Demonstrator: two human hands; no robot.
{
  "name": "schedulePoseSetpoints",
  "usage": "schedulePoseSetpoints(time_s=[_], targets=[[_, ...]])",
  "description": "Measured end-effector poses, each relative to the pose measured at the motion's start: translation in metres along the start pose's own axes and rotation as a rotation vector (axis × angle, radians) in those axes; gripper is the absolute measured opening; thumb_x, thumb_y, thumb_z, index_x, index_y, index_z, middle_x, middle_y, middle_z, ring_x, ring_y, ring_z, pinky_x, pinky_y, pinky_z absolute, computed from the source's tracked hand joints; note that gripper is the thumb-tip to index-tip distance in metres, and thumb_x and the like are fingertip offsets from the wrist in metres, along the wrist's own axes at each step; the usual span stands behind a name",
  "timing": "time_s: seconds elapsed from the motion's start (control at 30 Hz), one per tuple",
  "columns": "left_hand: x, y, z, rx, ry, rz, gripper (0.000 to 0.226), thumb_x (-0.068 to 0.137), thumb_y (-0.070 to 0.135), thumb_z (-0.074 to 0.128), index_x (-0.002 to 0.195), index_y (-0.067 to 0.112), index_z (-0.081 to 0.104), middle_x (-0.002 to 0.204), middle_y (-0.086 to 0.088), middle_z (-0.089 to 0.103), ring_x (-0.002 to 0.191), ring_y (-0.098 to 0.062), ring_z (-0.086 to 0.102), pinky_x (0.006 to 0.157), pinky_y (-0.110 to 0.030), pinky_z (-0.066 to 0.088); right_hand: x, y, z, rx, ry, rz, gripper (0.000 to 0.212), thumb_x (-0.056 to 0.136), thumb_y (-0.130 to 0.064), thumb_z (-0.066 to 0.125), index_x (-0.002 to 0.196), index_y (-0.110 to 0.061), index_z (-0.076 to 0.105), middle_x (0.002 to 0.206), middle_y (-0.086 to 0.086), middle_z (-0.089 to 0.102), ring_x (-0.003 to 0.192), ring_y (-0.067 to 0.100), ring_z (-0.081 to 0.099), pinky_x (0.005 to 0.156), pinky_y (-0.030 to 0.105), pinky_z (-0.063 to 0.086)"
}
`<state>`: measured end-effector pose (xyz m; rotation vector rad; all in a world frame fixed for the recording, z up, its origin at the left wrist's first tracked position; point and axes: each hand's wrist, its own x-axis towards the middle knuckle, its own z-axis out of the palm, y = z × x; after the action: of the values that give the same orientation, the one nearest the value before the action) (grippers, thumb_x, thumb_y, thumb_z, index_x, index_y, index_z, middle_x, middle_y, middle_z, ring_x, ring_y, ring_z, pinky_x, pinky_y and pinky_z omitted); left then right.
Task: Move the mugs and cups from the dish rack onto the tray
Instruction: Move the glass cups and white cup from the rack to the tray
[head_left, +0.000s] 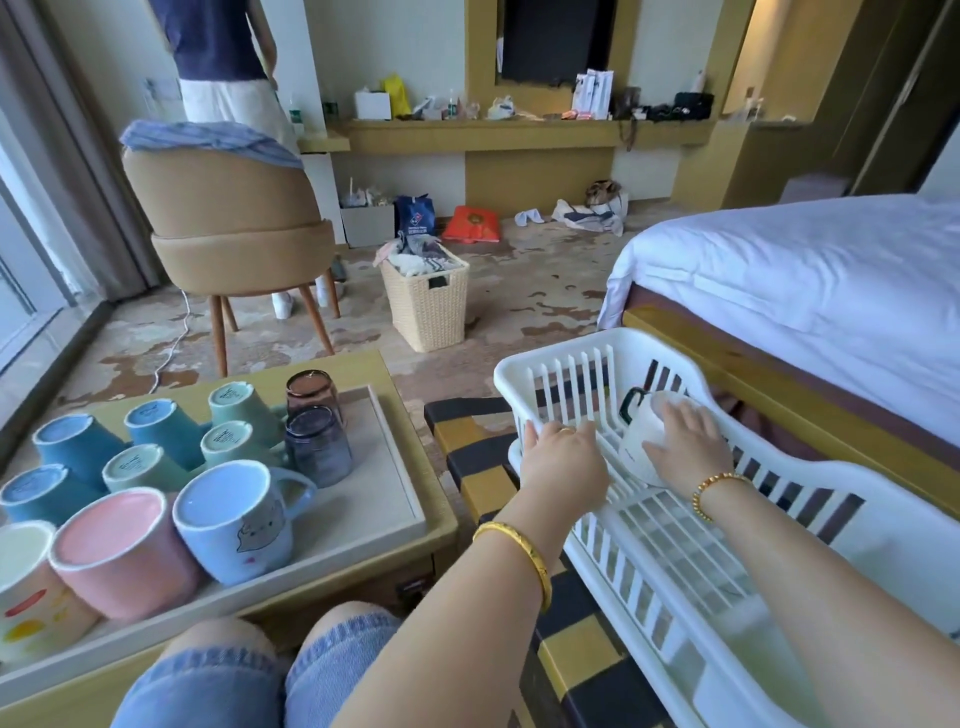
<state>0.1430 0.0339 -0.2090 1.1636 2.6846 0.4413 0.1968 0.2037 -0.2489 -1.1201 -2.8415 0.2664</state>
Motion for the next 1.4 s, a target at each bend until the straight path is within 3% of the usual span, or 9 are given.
schedulePoseSetpoints(time_s=[0.13,0.3,0.5,0.63,0.8,0.93,1.1,1.23,1.4], targets=[[-0.003,0.001,0.001,-0.032,0.007,-0.016,0.044,0.094,0.011,0.036,0.137,0.012,0.034,0.139,-0.012,0.044,0.139,-0.026,0.019,0.116,-0.048,-0.004,0.003,-0.002,0.003,0.044,0.000,0.066,0.056,0.094,-0.044,0.041,0.143,-0.022,0.025,0.158,0.012,0.000,0.145,0.033,-0.008,0.117,0.047,0.010],[-0.004,-0.001,0.003,-0.072,0.024,-0.015,0.044,0.095,0.011,0.032,0.139,0.014,0.034,0.144,-0.009,0.041,0.141,-0.024,0.015,0.116,-0.047,-0.005,0.008,-0.005,-0.003,0.258,0.133,0.125,0.072,0.083,-0.057,0.053,0.131,-0.006,0.038,0.140,0.015,0.035,0.133,0.034,0.025,0.105,0.042,0.030],[0.000,0.000,0.006,-0.068,0.020,-0.023,0.048,0.094,0.011,0.035,0.142,0.015,0.030,0.148,-0.008,0.036,0.142,-0.024,0.011,0.116,-0.047,-0.006,0.011,-0.010,-0.005,0.089,0.133,0.160,0.102,0.068,-0.075,0.055,0.136,-0.003,0.030,0.138,0.018,0.032,0.129,0.033,0.029,0.105,0.040,0.031],[-0.001,-0.002,0.007,-0.078,0.028,-0.031,0.052,0.093,0.009,0.034,0.144,0.016,0.026,0.149,-0.007,0.034,0.143,-0.023,0.010,0.116,-0.047,-0.006,0.011,-0.025,0.003,0.328,0.004,0.131,0.102,0.066,-0.060,0.071,0.138,-0.009,0.019,0.139,0.018,0.030,0.123,0.034,0.041,0.096,0.040,0.041],[-0.007,-0.004,0.006,-0.117,0.041,-0.024,0.049,0.094,0.009,0.033,0.143,0.014,0.027,0.148,-0.008,0.036,0.143,-0.024,0.011,0.116,-0.047,-0.006,0.002,-0.025,0.004,0.288,0.047,0.103,0.099,0.070,-0.050,0.073,0.141,-0.009,0.017,0.140,0.018,0.029,0.116,0.035,0.049,0.084,0.038,0.047],[-0.011,-0.008,0.001,-0.166,0.045,-0.026,0.053,0.098,0.034,0.036,0.144,0.012,0.022,0.138,-0.011,0.048,0.138,-0.027,0.026,0.118,-0.046,0.006,-0.007,-0.032,-0.011,0.466,0.098,0.122,0.094,0.067,-0.045,0.076,0.138,-0.009,0.026,0.136,0.017,0.035,0.117,0.034,0.047,0.086,0.040,0.046],[-0.018,-0.007,-0.017,-0.379,0.218,0.042,0.077,0.085,0.044,0.059,0.145,0.017,0.019,0.138,-0.010,0.045,0.123,-0.027,0.045,0.097,-0.039,0.045,-0.020,-0.058,-0.053,0.733,0.261,0.077,0.093,0.066,-0.046,0.074,0.140,-0.015,0.026,0.141,0.009,0.034,0.127,0.028,0.042,0.099,0.041,0.040],[-0.027,-0.019,-0.037,-0.372,0.458,0.103,0.079,0.084,0.032,0.065,0.146,0.012,0.020,0.145,-0.011,0.035,0.132,-0.028,0.034,0.101,-0.035,0.039,-0.035,-0.095,-0.083,0.927,0.331,-0.042,0.087,0.068,-0.043,0.075,0.137,-0.013,0.030,0.138,0.005,0.038,0.125,0.021,0.042,0.093,0.030,0.037],[-0.046,-0.053,-0.059,-0.250,0.710,0.096,0.079,0.083,0.025,0.066,0.145,0.008,0.021,0.150,-0.009,0.029,0.140,-0.027,0.020,0.117,-0.038,0.019,-0.058,-0.153,-0.099,1.075,0.210,-0.138,0.089,0.068,-0.046,0.074,0.138,-0.015,0.028,0.124,-0.002,0.042,0.109,0.014,0.045,0.084,0.027,0.037]])
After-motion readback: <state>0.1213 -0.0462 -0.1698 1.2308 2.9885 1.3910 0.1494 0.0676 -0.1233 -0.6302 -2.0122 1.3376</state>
